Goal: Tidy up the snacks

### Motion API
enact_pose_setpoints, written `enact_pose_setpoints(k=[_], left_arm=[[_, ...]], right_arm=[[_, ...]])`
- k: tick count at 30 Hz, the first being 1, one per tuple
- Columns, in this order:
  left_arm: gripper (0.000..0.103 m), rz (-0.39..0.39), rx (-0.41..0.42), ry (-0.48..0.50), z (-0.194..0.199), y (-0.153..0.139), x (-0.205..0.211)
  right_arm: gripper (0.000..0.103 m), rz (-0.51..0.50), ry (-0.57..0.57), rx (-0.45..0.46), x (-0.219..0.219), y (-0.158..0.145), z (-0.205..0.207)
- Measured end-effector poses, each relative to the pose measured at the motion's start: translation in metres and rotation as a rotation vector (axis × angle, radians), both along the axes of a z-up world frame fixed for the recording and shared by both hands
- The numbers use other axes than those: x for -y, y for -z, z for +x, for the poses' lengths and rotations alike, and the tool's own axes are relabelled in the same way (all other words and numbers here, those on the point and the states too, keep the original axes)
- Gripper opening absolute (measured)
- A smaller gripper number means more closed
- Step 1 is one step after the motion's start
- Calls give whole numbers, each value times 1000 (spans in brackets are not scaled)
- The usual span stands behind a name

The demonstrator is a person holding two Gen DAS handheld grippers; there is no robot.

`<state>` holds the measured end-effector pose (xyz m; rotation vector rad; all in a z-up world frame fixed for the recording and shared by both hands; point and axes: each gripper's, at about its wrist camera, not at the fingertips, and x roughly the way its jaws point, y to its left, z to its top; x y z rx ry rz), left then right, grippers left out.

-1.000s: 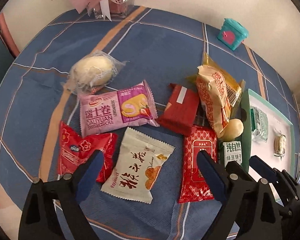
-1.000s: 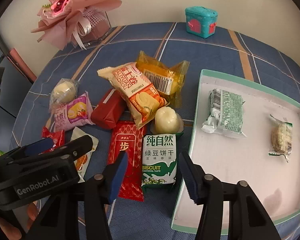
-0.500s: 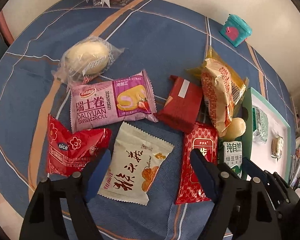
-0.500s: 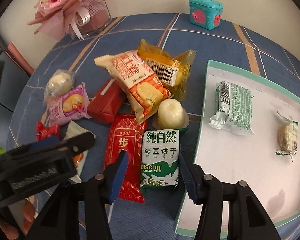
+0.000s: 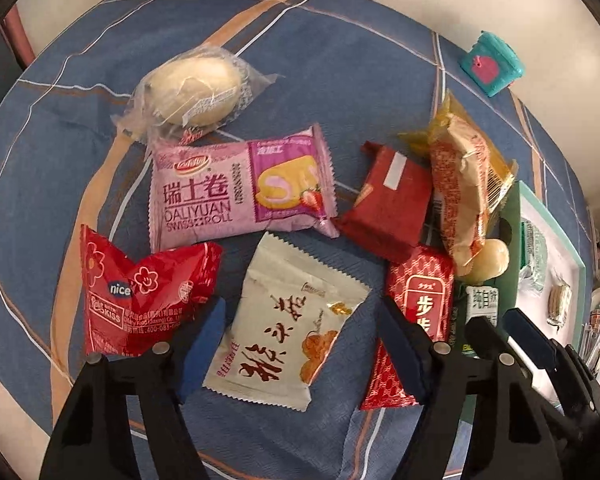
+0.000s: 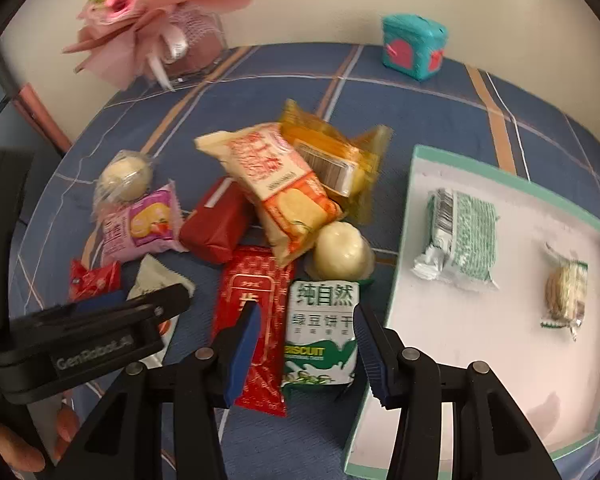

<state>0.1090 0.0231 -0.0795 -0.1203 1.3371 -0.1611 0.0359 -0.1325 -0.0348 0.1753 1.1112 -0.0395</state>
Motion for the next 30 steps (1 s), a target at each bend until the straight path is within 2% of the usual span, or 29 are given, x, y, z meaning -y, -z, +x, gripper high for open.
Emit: enact_pose_setpoints(k=[6, 9, 17, 22, 26, 30], left_arm=[[73, 1, -29, -11, 1, 9, -2], [71, 3, -28, -11, -1, 10, -2], [67, 8, -30, -12, -2, 10, -4], [66, -7, -34, -23, -1, 10, -7], [66, -17, -38, -30, -1, 10, -11], [66, -22, -40, -33, -1, 10, -16]], right_arm=[[51, 71, 20, -14, 15, 6, 3], [51, 124, 39, 0, 23, 0, 1], [51, 141, 28, 60, 27, -21, -1], [51, 79, 10, 20, 17, -12, 1], [51, -56, -8, -24, 4, 0, 5], [51, -99, -7, -56, -2, 7, 8]])
